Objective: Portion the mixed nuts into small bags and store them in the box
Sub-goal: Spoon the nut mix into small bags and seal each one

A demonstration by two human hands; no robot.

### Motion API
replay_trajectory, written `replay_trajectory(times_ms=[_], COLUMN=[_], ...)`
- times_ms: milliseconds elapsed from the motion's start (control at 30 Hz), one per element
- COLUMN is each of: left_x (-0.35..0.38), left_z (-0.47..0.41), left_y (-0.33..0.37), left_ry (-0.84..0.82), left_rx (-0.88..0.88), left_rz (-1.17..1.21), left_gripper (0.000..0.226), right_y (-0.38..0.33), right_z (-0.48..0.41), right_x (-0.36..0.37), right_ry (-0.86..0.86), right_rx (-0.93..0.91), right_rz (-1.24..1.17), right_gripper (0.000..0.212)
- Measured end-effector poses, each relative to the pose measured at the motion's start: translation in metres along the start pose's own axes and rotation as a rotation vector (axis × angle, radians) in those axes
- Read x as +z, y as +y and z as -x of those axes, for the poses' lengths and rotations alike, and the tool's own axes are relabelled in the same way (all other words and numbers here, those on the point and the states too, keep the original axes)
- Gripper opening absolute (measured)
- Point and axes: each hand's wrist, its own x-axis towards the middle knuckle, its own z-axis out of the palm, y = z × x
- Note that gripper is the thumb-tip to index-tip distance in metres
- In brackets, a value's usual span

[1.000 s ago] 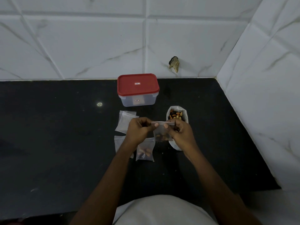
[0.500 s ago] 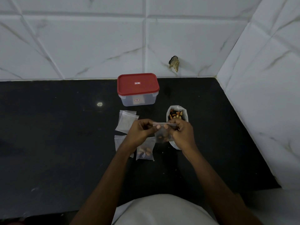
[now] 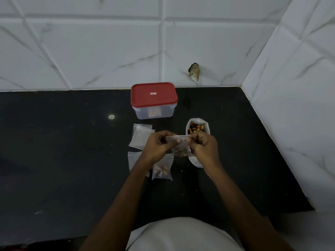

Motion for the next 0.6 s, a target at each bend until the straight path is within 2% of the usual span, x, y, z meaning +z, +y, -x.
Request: replay_trajectory(times_ms=[133,233,333,433,500,600], left_x=[0.001,0.001,0.000,-0.005,-0.008,-0.010], left_z=[0.000,-0.001,-0.001,-0.001,0.001,0.003], left_y=[0.000,0.000,-0.003,-0.009,-0.013,-0.017], left_ry=[0.017,0.062,0.068,0.044,0.065,0.083], left_rx=[0.018,0.014,-0.007,-0.074,-0.109,-0.144], left_rz=[-0.014,-0.006,0.004,0.093,0.196,0.225], left_gripper=[0.002,0.004,0.008,0.016,0.018,0.014], right_y=[-0.001,-0.001,-0.002,-0.001,0.001,0.006], right_z=[0.001,0.003,0.003,0.002,0.002,0.002], right_x=[0.002,0.004,0.006,0.007,0.006,0.006], right_ry=[0.001,0.007,0.009,0.023,0.036,0.016], right_rx=[-0.025,-0.046,-0.045,0.010,0.087,0.157], right_rz=[-0.002,-0.013,-0.025,-0.070,-0.146,-0.180], right_gripper=[0.016,0.023,0.020,0.009,0.008,0.008])
